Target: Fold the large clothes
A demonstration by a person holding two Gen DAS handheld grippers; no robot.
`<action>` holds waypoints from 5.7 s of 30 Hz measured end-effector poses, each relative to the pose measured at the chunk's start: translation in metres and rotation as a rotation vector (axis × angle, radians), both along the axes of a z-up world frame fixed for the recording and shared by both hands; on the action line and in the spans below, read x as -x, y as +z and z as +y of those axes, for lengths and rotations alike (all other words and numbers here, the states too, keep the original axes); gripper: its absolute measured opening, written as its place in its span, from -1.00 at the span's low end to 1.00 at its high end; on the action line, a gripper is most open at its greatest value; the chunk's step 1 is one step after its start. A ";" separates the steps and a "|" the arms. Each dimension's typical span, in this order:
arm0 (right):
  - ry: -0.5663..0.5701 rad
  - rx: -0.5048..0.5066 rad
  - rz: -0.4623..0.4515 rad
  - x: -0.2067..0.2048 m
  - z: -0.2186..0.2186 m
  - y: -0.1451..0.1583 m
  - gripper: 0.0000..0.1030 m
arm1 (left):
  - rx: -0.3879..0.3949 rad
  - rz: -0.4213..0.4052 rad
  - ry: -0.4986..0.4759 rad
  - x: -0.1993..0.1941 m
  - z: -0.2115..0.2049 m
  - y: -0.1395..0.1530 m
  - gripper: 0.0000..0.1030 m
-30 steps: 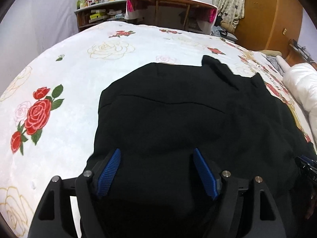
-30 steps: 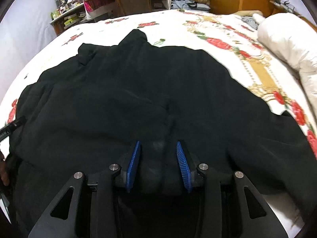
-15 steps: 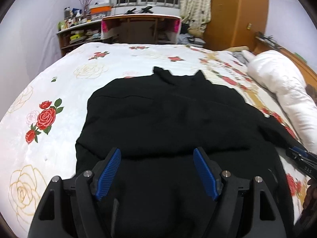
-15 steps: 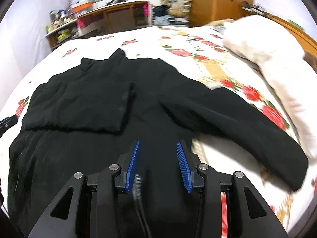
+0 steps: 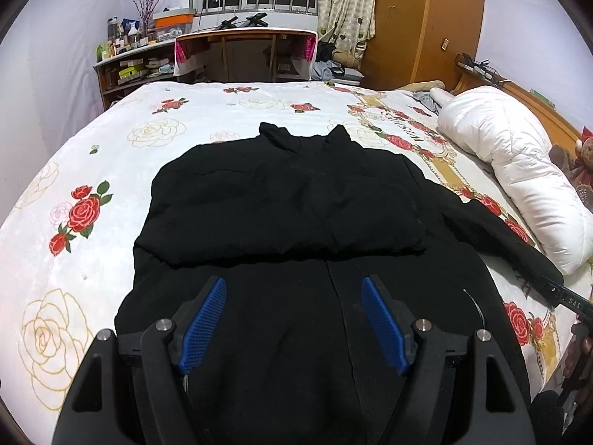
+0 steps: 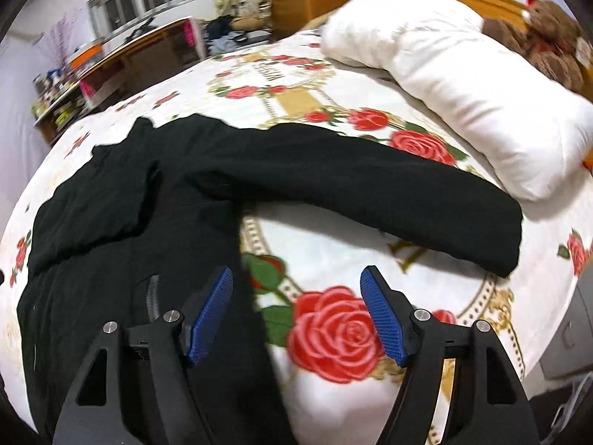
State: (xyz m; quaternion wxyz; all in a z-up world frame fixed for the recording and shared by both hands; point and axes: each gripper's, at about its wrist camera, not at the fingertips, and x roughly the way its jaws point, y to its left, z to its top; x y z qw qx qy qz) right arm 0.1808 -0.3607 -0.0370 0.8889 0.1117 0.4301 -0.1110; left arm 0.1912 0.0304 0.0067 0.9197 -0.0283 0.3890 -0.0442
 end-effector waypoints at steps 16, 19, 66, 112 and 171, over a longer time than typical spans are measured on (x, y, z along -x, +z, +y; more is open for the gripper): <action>-0.338 -0.291 -0.025 0.010 -0.132 -0.057 0.50 | -0.027 0.036 0.013 -0.033 -0.020 -0.018 0.48; -0.391 -0.332 -0.043 0.013 -0.153 -0.066 0.50 | -0.041 0.044 -0.002 -0.040 -0.027 -0.025 0.48; 0.144 -0.180 -0.411 -0.116 0.040 0.175 -0.51 | 0.091 0.037 0.166 -0.028 0.072 -0.025 0.48; 0.497 -0.226 -0.197 -0.144 0.165 0.043 0.44 | 0.325 0.030 0.023 -0.116 0.051 -0.028 0.54; 0.318 -0.011 -0.053 -0.199 0.082 -0.017 -0.42 | 0.002 -0.033 0.045 -0.172 0.034 -0.045 -0.62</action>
